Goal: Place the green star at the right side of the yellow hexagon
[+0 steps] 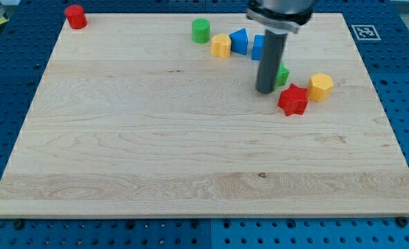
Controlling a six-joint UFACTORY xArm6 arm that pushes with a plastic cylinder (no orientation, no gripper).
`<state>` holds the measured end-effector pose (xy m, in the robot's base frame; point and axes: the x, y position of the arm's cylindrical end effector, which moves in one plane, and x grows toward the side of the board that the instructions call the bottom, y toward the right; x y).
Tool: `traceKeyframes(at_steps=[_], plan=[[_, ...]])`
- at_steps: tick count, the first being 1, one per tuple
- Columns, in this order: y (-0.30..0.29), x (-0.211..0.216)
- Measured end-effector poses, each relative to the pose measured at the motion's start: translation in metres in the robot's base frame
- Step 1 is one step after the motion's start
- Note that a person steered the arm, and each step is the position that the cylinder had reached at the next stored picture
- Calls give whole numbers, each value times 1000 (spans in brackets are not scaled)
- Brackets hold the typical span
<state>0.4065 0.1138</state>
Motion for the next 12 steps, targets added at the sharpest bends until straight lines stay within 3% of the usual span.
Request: traceKeyframes(at_steps=[2,5,8,10,12], plan=[[19,-4],[-37,-3],[14,-44],[65,-33],[72,-51]])
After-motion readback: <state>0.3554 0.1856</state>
